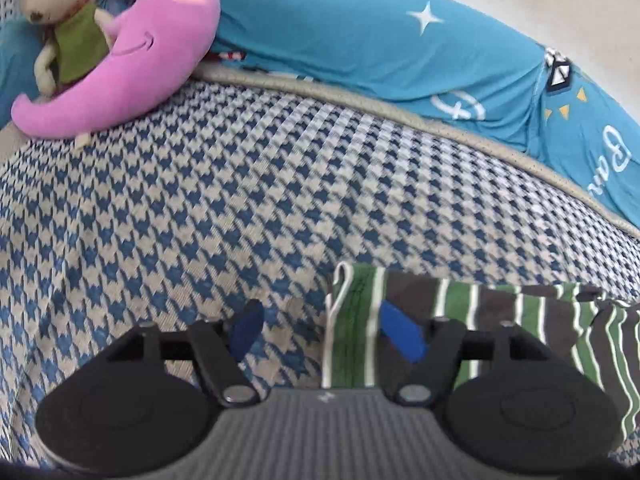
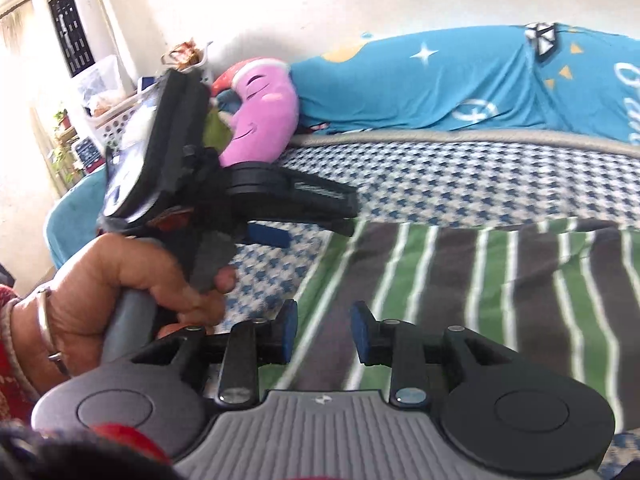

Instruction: Fold clothes

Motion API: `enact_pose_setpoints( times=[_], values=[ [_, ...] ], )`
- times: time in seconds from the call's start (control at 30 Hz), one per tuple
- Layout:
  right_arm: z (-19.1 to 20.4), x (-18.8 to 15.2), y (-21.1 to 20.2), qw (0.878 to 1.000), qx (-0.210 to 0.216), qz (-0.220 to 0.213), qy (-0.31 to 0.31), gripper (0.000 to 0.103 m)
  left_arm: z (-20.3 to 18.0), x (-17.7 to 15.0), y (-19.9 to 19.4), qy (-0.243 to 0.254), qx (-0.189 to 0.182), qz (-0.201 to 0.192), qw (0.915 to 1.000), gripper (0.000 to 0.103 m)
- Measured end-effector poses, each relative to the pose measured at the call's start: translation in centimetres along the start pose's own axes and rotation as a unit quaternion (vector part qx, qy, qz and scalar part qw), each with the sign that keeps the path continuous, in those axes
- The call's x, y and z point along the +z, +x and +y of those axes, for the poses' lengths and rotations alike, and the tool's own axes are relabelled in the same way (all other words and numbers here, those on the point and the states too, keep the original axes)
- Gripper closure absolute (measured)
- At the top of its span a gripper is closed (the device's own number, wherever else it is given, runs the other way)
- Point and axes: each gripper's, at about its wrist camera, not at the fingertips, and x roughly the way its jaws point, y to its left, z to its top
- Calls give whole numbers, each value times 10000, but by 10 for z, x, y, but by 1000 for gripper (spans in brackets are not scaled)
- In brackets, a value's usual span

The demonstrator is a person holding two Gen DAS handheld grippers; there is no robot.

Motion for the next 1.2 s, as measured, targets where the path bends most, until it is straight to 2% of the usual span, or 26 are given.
enact_pose_setpoints(
  times=[0.17,0.47,0.67,0.87,1.2],
  values=[
    [-21,6,-14,9993,-350,-58,64,73,-18,-3,-10,185,-120,-117,9997,18],
    [-78,26,-30,9917,-1233,-220,290,73,-51,-8,-16,415,-568,-79,9975,15],
    [-115,40,-29,9854,-1638,-325,338,73,-71,-9,-16,529,-694,-36,9962,13],
    [-126,43,-22,9839,-1764,-279,59,73,-87,-10,-12,578,-754,33,9955,8],
    [-135,46,2,9885,-1503,-12,-158,76,-109,-15,-4,767,-811,219,9935,7]
  ],
)
